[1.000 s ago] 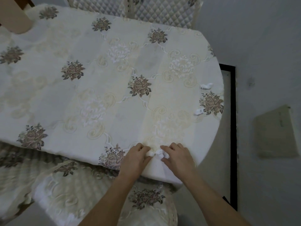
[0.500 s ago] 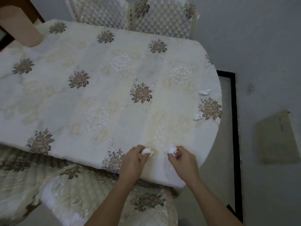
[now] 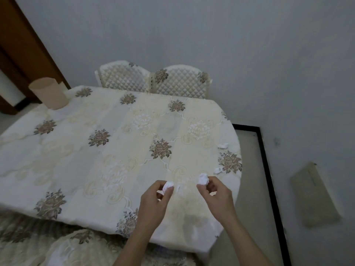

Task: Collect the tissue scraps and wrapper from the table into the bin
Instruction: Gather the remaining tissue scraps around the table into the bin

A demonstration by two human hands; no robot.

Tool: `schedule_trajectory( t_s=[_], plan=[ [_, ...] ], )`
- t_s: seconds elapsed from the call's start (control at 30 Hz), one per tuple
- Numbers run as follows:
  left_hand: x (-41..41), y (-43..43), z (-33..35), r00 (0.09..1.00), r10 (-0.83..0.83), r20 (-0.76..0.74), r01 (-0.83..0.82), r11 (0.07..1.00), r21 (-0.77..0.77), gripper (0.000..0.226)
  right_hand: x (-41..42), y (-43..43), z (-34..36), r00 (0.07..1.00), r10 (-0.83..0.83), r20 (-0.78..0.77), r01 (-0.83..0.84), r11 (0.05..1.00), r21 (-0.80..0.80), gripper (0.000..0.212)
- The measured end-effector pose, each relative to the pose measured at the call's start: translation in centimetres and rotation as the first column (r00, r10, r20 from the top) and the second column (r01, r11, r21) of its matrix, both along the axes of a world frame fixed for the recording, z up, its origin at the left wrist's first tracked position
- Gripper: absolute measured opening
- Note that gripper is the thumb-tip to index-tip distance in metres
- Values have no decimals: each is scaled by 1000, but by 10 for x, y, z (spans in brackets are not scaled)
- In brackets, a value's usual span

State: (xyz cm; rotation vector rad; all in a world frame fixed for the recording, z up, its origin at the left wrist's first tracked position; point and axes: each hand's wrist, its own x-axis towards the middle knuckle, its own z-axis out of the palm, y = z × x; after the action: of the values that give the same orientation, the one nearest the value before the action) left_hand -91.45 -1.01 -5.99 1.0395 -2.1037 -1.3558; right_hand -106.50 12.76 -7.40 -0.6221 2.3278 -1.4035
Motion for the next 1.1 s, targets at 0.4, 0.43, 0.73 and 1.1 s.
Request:
schedule_trajectory(
  t_s=[0.4, 0.43, 0.73, 1.1],
  plan=[
    [30, 6, 34, 992, 126, -24, -127, 991, -37, 11, 7, -15, 27, 995, 82, -63, -86, 994, -62, 21],
    [36, 6, 36, 988, 153, -23, -154, 987, -49, 12, 10, -19, 28, 992, 109, -62, -114, 991, -70, 21],
    [111, 35, 42, 837, 546, -37, -547, 832, -91, 7, 55, -53, 29, 872, 489, -27, -488, 864, -123, 18],
    [240, 102, 50, 484, 874, -52, -871, 475, -124, 9, 193, -91, 48, 572, 820, -22, -809, 559, -183, 18]
  ],
)
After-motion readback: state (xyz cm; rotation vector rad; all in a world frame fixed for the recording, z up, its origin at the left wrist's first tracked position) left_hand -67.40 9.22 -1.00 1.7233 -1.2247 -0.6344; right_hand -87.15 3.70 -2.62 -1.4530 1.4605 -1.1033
